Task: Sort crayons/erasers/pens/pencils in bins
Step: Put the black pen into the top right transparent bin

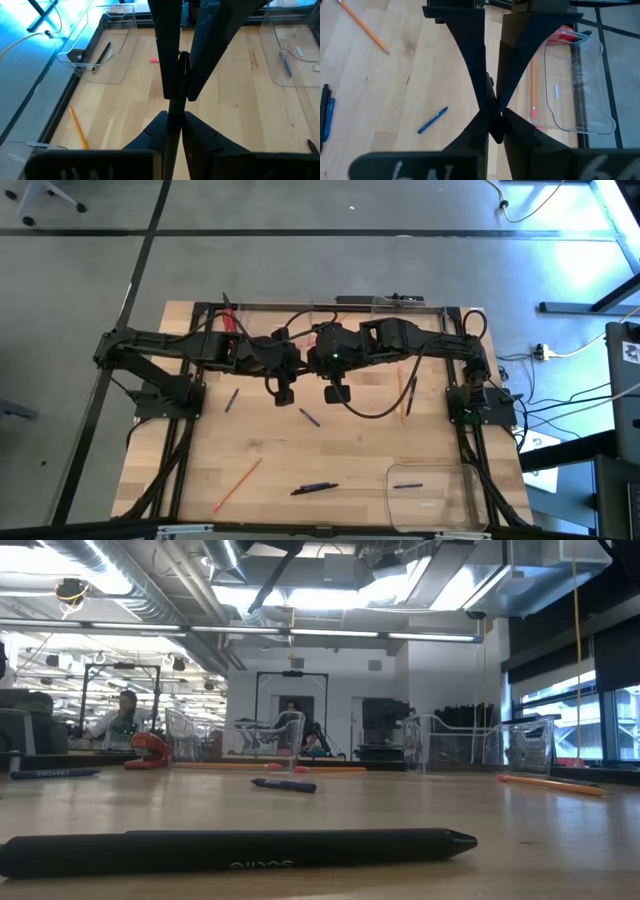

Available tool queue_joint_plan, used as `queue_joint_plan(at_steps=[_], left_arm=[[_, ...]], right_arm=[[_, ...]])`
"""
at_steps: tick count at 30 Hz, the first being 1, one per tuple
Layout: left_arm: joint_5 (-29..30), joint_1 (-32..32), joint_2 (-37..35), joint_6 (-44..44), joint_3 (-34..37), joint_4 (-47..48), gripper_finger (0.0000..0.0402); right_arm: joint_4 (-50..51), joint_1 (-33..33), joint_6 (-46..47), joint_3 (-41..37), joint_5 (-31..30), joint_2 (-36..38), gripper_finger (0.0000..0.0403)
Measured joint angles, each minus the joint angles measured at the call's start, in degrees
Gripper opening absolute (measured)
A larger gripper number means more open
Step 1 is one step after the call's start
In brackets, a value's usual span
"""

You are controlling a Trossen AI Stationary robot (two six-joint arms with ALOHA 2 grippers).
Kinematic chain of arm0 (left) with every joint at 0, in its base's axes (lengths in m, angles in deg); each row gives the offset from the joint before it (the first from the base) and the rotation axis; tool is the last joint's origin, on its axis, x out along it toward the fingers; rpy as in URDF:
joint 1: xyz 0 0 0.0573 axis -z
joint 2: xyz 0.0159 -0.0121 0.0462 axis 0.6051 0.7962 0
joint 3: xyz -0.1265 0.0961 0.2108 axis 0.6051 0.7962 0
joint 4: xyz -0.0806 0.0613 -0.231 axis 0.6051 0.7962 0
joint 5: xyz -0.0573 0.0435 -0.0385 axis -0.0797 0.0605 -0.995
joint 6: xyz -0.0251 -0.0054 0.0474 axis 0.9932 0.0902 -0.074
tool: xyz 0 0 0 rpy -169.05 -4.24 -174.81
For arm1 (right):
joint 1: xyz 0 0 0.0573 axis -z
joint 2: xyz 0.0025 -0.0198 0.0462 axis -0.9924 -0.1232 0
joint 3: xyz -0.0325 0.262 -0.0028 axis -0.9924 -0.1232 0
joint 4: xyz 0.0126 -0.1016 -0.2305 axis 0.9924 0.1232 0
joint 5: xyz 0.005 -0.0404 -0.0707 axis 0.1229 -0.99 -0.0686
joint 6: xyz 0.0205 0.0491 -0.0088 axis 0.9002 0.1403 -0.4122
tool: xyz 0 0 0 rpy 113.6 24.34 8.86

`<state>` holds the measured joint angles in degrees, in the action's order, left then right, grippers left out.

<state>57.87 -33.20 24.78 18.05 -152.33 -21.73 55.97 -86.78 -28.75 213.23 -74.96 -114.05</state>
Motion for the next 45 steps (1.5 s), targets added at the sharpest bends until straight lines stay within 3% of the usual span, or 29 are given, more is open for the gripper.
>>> queue_joint_plan(at_steps=[19, 31, 45], left_arm=[[-0.11, 0.26, 0.00, 0.31, 0.00, 0.06, 0.0020], [-0.13, 0.26, 0.00, 1.27, 0.00, 0.01, 0.0096], [2.64, -0.07, -2.87, 1.11, 0.02, 3.66, 0.0096]], right_arm=[[0.06, -0.02, 0.02, 0.00, 0.02, 0.00, 0.0042], [0.20, -0.02, 0.00, 0.00, -0.04, 0.00, 0.0042], [4.48, 0.22, 0.39, 0.00, -4.70, 0.06, 0.0042]])
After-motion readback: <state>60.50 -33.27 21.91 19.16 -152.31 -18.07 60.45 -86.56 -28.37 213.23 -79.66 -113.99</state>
